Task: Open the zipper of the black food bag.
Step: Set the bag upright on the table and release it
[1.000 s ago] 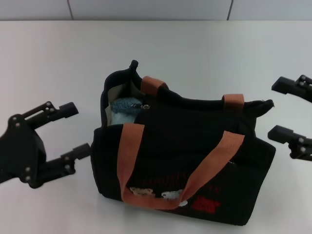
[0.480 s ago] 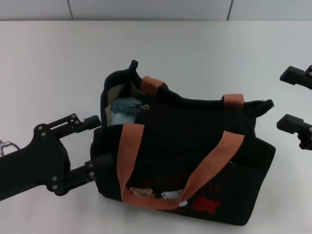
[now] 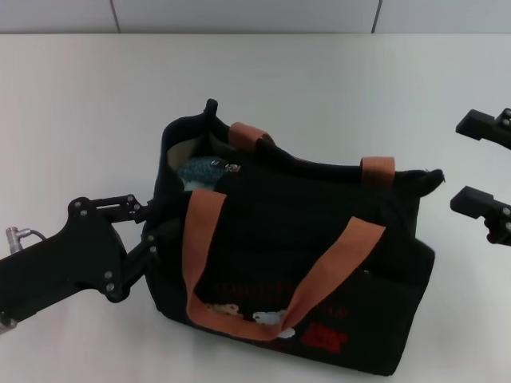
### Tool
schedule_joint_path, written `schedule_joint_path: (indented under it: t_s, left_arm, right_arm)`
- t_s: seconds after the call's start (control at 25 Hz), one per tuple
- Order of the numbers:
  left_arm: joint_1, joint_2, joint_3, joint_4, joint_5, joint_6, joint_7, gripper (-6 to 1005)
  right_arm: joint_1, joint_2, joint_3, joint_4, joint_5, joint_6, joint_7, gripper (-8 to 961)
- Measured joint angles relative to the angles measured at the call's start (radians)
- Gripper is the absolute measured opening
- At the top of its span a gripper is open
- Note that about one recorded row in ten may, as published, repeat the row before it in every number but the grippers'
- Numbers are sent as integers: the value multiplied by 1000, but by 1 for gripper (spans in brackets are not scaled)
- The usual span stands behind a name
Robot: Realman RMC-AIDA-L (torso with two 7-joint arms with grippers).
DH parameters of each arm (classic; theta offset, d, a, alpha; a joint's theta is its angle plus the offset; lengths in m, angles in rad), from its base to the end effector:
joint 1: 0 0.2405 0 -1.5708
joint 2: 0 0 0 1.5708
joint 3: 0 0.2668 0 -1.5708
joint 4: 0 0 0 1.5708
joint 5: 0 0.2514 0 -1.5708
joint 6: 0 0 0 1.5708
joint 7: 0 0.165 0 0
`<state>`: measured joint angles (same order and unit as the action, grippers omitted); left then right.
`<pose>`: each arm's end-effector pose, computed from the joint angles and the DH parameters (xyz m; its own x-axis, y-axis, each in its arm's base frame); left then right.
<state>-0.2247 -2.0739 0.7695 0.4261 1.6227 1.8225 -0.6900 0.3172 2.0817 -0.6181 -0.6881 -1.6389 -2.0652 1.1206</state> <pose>-0.3311 0.2499 -0.0295 0.6805 -0.0733 0.7291 0.2871 -0.8888 -0.3572 0.2815 0.2791 0.0411 0.5583 0.0260 -0.8292 -0.2171 -0.9601 -0.1763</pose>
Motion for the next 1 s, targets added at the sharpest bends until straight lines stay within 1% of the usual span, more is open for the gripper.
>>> schedule_joint_path:
  t_s: [0.12,0.28,0.44,0.52,0.56,0.6,0.68,0.72,0.76,0.8,0.88,1.0]
  left_arm:
    - [-1,-1,-1,-13,-28,-2,5,282]
    - [-2,-2,2,-20,-59,4,15,234]
    - [-22,-4,4,-21,-90,8,32,186]
    - [-47,-4,6,-20,-111,15,33,162]
    - [-47,-4,6,-20,-111,15,33,161]
    - [-78,-4,6,-14,-115,20,40,160]
    - [-96,-4,4,-11,-116,25,49,158]
    - [-119,-3,3,-6,-119,31,57,157]
    - [-119,-3,3,-6,-119,31,57,143]
    - [-139,-2,5,1,-125,34,57,130]
    - [-141,-1,6,2,-126,34,57,102]
    - [-131,-1,3,4,-131,46,59,103]
  right_arm:
    - [-8,0,0,3,0,2,-2,821]
    - [-13,1,1,4,3,2,-5,821]
    - [-13,0,2,-1,4,2,-2,821]
    - [-2,0,3,-23,5,5,11,820]
    - [-2,0,3,-23,5,5,11,820]
    - [4,0,3,-33,5,10,22,820]
    - [21,0,3,-65,6,31,62,820]
    - [39,0,0,-106,6,59,118,820]
    - [39,0,0,-106,6,59,118,820]
    - [45,0,-2,-124,6,73,144,820]
    - [54,1,-3,-154,6,101,197,820]
    - [55,2,3,-159,6,114,221,820]
